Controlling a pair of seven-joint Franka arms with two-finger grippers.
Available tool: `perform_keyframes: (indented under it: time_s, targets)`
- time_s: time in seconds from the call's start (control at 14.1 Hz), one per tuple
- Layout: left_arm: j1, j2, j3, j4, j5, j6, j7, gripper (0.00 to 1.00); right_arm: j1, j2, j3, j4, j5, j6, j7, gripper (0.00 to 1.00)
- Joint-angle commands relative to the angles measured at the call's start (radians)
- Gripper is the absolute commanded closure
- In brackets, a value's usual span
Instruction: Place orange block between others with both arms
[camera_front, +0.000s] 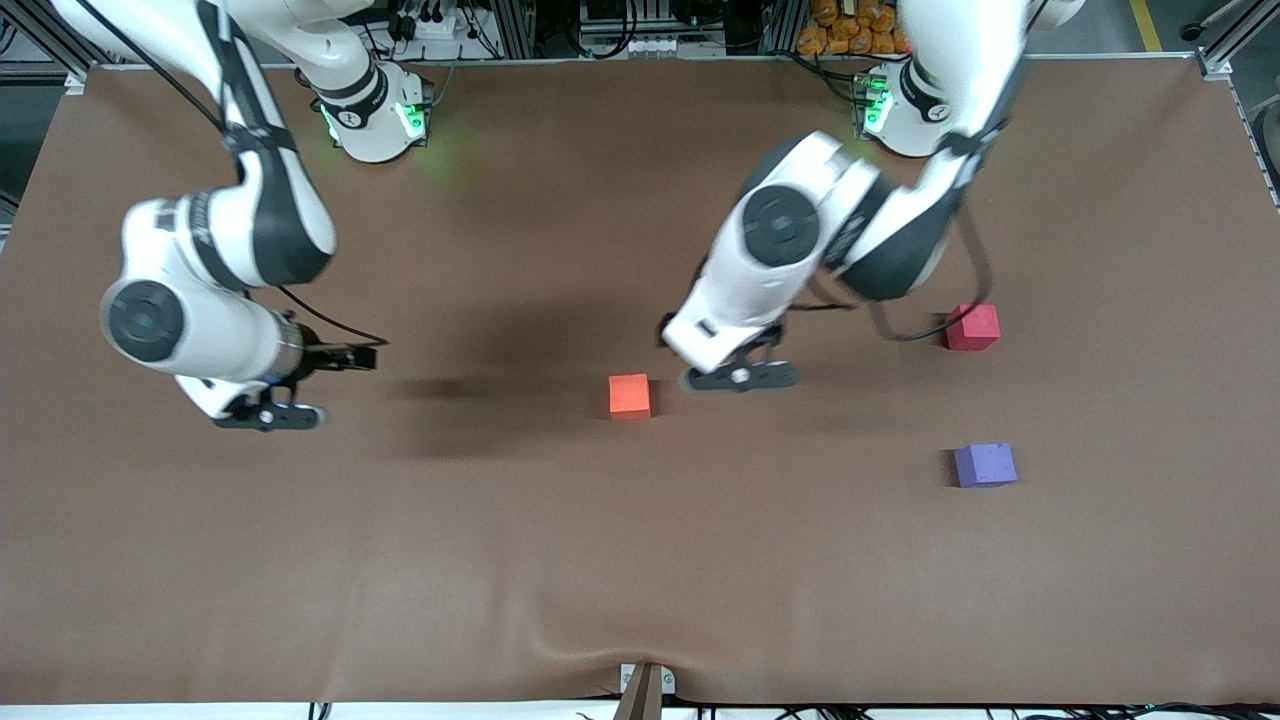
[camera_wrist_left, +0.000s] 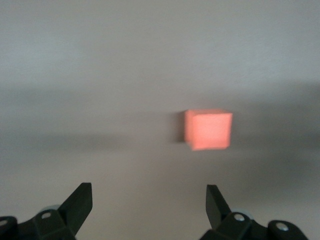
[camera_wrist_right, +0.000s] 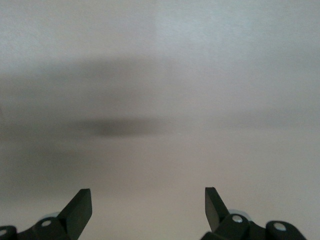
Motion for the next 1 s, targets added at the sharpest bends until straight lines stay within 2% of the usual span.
perform_keyframes:
  time_s: [0.0, 0.21, 0.36, 0.57, 0.92]
  targets:
    - [-0.035, 0.117, 0.022, 0.084, -0.001, 0.123, -0.005, 0.00, -0.086, -0.088, 0.021, -0.052, -0.019, -0.029, -0.081, 0.00]
    - [-0.076, 0.211, 0.037, 0.108, -0.001, 0.229, -0.011, 0.00, -0.102, -0.183, 0.021, -0.047, -0.019, -0.080, -0.081, 0.00]
    - [-0.122, 0.249, 0.077, 0.125, -0.004, 0.251, -0.039, 0.00, -0.097, -0.245, 0.022, -0.043, -0.019, -0.114, -0.084, 0.00]
    - [-0.150, 0.291, 0.086, 0.125, -0.004, 0.315, -0.074, 0.00, -0.116, -0.325, 0.019, -0.015, -0.021, -0.126, -0.148, 0.00]
    - [-0.152, 0.311, 0.086, 0.124, -0.004, 0.329, -0.073, 0.00, -0.155, -0.270, 0.021, 0.268, -0.035, -0.323, -0.159, 0.00]
